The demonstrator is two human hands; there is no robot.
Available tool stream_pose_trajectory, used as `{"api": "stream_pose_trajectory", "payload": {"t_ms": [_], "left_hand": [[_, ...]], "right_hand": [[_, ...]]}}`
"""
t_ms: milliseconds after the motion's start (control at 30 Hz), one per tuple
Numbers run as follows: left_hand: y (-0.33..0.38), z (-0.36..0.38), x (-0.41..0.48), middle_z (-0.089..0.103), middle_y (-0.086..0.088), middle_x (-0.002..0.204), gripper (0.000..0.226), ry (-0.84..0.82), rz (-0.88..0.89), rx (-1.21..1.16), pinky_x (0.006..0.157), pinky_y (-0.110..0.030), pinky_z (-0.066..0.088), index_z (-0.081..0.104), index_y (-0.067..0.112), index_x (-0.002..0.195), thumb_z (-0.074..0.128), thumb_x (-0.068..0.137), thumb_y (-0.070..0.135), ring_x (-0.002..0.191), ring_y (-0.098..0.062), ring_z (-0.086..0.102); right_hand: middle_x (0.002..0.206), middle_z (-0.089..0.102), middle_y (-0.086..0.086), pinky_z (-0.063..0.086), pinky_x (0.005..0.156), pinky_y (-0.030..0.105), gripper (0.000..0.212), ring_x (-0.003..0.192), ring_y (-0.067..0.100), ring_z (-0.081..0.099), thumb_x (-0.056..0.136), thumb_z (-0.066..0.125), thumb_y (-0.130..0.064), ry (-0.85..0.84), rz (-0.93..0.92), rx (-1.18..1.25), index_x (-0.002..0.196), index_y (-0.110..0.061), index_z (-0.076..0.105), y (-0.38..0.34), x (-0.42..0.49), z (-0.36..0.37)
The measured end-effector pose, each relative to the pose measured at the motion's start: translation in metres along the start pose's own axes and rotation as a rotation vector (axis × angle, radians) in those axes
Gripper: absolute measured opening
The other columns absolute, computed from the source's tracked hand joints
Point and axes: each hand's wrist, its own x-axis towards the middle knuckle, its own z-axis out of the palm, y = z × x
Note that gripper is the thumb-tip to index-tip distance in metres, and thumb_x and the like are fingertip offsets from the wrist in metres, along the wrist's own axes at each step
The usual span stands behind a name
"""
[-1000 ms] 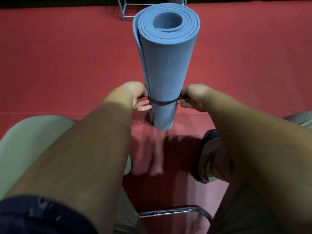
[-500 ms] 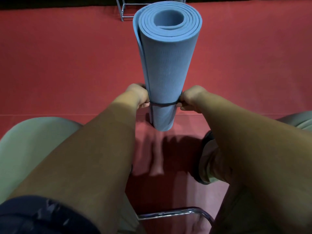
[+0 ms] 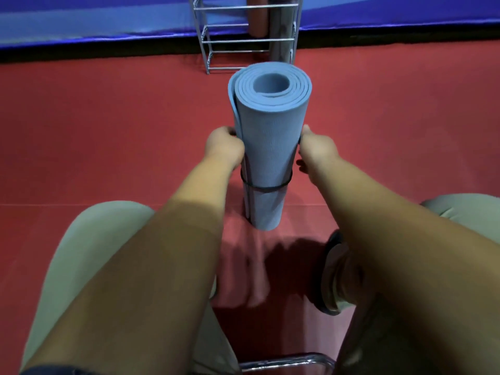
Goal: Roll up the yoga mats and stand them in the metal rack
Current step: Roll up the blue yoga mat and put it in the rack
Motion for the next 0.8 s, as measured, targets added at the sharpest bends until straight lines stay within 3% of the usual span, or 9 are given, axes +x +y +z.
{"api": "stream_pose_trajectory", "payload": {"t_ms": [100,167,233,333,400,467,567,667,800], "left_hand": [[0.03,-0.028,0.008,0.072,-0.015,0.077,0.023,0.039,0.017,-0.306,0.062,-0.045,0.049,0.074,0.013,0.074,0.055,0.062,0.012,0.07,-0.031,0.063],[0.065,-0.051,-0.009,0.069,-0.014,0.081,0.028,0.047,0.023,-0.454,0.058,-0.039,0.043,0.075,0.014,0.086,0.056,0.066,0.017,0.07,-0.022,0.046],[0.092,-0.063,-0.023,0.076,-0.011,0.101,0.032,0.009,-0.01,-0.473,0.057,-0.037,0.055,0.072,0.013,0.11,0.057,0.087,0.03,0.074,-0.025,0.063],[0.109,-0.062,-0.036,0.073,-0.007,0.111,0.037,-0.157,-0.002,-0.195,0.066,-0.047,0.064,0.067,0.014,0.123,0.065,0.091,0.031,0.094,-0.026,0.071],[0.108,-0.056,-0.044,0.072,-0.01,0.111,0.041,-0.208,-0.012,-0.02,0.075,-0.056,0.065,0.066,0.011,0.123,0.068,0.086,0.029,0.098,-0.029,0.071],[0.104,-0.052,-0.052,0.071,-0.011,0.113,0.055,-0.18,-0.023,0.002,0.077,-0.059,0.065,0.063,0.011,0.125,0.069,0.077,0.038,0.096,-0.03,0.072],[0.099,-0.047,-0.061,0.067,-0.015,0.13,0.078,-0.083,-0.006,0.057,0.091,-0.055,0.063,0.054,0.009,0.137,0.066,0.073,0.051,0.11,-0.037,0.07],[0.092,-0.039,-0.065,0.061,-0.019,0.141,0.071,-0.038,0.039,0.128,0.108,-0.052,0.052,0.045,0.008,0.143,0.06,0.088,0.05,0.126,-0.044,0.06],[0.089,-0.037,-0.069,0.062,-0.021,0.136,0.057,-0.052,0.039,0.186,0.105,-0.055,0.053,0.042,0.012,0.137,0.055,0.094,0.046,0.122,-0.047,0.061]], "right_hand": [[0.113,0.072,0.011,0.057,0.102,0.054,0.097,0.105,0.037,0.069,0.075,0.037,-0.084,0.053,-0.166,0.078,0.124,-0.009,0.073,-0.055,-0.03,-0.017],[0.123,0.074,0.014,0.054,0.106,0.054,0.093,0.117,0.038,0.068,0.077,0.038,-0.087,0.038,-0.28,0.042,0.119,-0.012,0.074,-0.085,-0.053,-0.028],[0.124,0.073,0.012,0.056,0.099,0.05,0.072,0.11,0.034,0.07,0.087,0.051,-0.08,-0.029,-0.32,0.001,0.117,-0.018,0.071,-0.104,-0.073,-0.031],[0.117,0.069,0.021,0.062,0.075,0.054,0.035,0.081,0.034,0.065,0.095,0.067,-0.032,-0.124,-0.245,-0.176,0.123,-0.01,0.065,-0.118,-0.086,-0.024],[0.115,0.065,0.028,0.06,0.061,0.067,0.038,0.079,0.042,0.064,0.094,0.062,-0.013,-0.157,-0.187,-0.318,0.131,-0.005,0.058,-0.115,-0.092,-0.021],[0.121,0.061,0.023,0.057,0.066,0.076,0.047,0.092,0.046,0.065,0.092,0.06,-0.015,-0.151,-0.177,-0.283,0.138,-0.016,0.05,-0.105,-0.097,-0.024],[0.13,0.06,0.015,0.06,0.083,0.069,0.053,0.109,0.045,0.065,0.084,0.057,-0.023,-0.104,-0.218,-0.248,0.136,-0.028,0.044,-0.09,-0.104,-0.026],[0.134,0.059,0.019,0.059,0.093,0.063,0.057,0.111,0.046,0.065,0.089,0.054,-0.024,-0.074,-0.269,-0.287,0.144,-0.027,0.043,-0.083,-0.108,-0.026],[0.136,0.056,0.02,0.058,0.097,0.06,0.054,0.112,0.046,0.064,0.093,0.054,-0.026,-0.056,-0.292,-0.323,0.146,-0.026,0.042,-0.076,-0.113,-0.028]]}}
